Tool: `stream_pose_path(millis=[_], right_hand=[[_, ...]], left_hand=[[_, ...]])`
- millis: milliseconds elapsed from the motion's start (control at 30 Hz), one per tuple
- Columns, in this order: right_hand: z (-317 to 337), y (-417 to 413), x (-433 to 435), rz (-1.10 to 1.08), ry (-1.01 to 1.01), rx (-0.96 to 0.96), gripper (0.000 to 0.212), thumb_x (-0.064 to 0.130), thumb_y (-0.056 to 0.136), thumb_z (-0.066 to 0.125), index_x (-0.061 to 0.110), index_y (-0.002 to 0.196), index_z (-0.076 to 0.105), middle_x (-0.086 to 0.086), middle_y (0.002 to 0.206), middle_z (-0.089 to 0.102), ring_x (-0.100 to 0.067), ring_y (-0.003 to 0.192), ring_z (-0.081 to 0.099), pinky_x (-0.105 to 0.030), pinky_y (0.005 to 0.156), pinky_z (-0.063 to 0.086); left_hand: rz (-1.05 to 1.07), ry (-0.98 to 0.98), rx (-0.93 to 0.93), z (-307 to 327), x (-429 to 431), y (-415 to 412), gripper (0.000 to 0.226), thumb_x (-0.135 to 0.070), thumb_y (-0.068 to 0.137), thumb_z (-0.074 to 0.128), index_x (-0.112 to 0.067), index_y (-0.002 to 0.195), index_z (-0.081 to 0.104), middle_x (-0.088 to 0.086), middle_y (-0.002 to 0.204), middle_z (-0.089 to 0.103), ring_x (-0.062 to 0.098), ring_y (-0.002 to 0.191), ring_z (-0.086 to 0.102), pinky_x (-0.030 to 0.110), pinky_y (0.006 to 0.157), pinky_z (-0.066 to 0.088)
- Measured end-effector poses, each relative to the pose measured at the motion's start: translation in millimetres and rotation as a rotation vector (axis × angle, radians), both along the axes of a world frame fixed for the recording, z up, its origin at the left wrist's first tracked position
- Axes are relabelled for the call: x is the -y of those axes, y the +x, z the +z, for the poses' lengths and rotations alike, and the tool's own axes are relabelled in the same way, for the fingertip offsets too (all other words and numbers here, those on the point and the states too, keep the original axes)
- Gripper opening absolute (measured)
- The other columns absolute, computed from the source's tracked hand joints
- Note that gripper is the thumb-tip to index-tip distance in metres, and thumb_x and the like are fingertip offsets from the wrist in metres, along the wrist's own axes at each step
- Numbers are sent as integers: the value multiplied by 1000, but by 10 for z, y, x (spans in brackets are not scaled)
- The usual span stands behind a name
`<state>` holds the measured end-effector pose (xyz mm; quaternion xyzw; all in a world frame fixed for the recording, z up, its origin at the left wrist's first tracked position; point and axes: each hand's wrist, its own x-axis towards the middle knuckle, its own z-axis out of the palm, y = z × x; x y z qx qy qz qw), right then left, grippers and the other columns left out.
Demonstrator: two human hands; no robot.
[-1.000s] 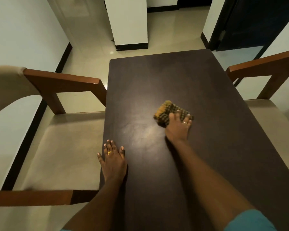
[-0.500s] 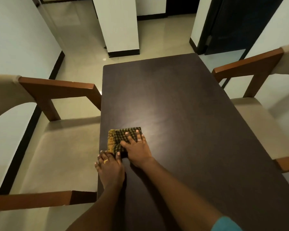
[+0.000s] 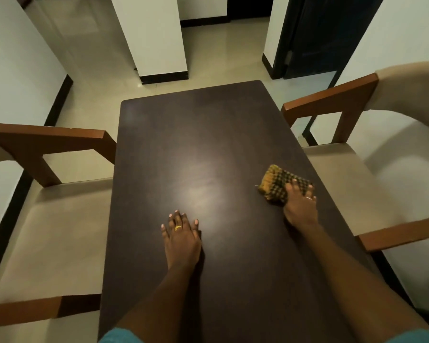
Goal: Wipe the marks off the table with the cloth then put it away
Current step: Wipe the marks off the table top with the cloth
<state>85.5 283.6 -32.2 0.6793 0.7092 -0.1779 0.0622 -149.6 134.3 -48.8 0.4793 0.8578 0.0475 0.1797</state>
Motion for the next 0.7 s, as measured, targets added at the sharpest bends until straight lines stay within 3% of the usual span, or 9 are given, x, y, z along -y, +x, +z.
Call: stream_pose_path(millis=[133,333,700], right_hand=[[-42,218,-16,-73,34,-2,55,10,94,40,17,146,24,-6,160,9,-45,144,1,-57,117,10],[-107,-213,237,-156,78,-35,43,14,97,37,20,139,34,-11,160,10,-49,142,1,-60,114,7],[-103,-2044,1470,384,10,-160,44,19,100,30,26,144,30,-9,161,5,-47,143,-2,-59,114,2]], left_hand=[[53,-12,35,-19,1,176,54,-34,101,14,-8,148,10,10,159,6,25,147,-1,43,117,-5],[115,-6,36,5,225,174,52,-34,101,14,-12,148,13,8,159,5,23,147,-2,40,117,-6],[312,-22,-4,154,1171,-403,49,-32,101,18,-14,145,25,9,158,13,24,147,6,43,118,3]])
